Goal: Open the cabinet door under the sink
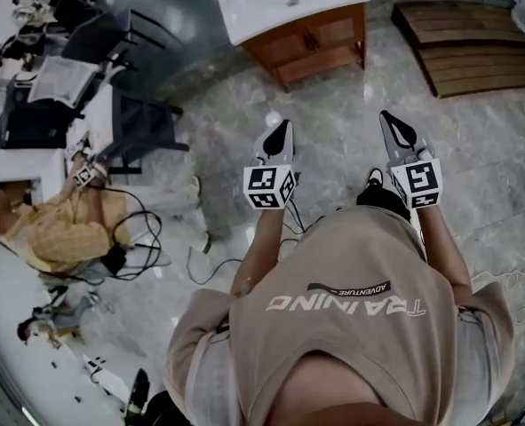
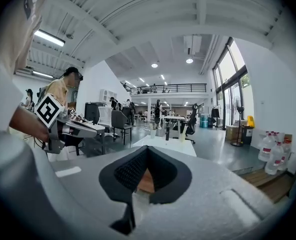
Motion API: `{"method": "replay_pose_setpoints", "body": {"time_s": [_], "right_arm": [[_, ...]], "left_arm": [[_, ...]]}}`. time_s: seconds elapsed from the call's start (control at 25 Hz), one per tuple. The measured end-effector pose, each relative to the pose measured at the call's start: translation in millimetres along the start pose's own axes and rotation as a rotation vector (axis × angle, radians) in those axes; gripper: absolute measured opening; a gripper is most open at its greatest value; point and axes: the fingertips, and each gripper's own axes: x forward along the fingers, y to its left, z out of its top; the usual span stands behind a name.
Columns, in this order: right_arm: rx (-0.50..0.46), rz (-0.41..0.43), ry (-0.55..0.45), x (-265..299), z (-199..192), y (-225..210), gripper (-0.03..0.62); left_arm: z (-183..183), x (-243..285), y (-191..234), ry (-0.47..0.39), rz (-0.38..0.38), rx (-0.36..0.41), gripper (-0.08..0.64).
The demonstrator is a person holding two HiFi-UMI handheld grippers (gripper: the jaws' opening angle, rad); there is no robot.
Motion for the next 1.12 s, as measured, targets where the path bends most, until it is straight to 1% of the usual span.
{"method": "replay_pose_setpoints", "body": {"time_s": [0.08,0.2,0.28,0.36,0.52,0.68,0.8,1.0,1.12], "right_arm": [[-0.006,0.012,0.001,12,-3,-19,0.002],[-0.097,0.042,0.017,35,-7,-39,0.002],[-0.132,0.074,0.024,47,-11,-47,0.002],[-0.118,0.106,0.026,56,-15,-54,0.002],[-0.083,0.163,0.057,72,-32,-66,0.002],[-0.082,0.216,0.072,80,-38,-69,0.002],[-0.067,0.233,0.095,88,-46,-73,0.002],[-0.070,0.249,0.132,108,-52,-78,0.002],[-0.091,0.246,0.138,116,-48,-77,0.002]], "left_arm": [[7,18,0,-0.002,0.020,-0.004,0.015],[16,46,-7,0.004,0.026,0.020,0.015],[20,64,-15,0.009,0.020,0.026,0.015],[23,77,-20,0.011,0.023,0.020,0.015],[21,95,-21,0.029,0.056,-0.002,0.015],[12,103,-20,0.072,0.078,-0.019,0.015],[7,111,-13,0.101,0.093,-0.040,0.015],[13,139,-6,0.096,0.058,-0.037,0.015],[8,150,2,0.094,0.041,-0.060,0.015]]}}
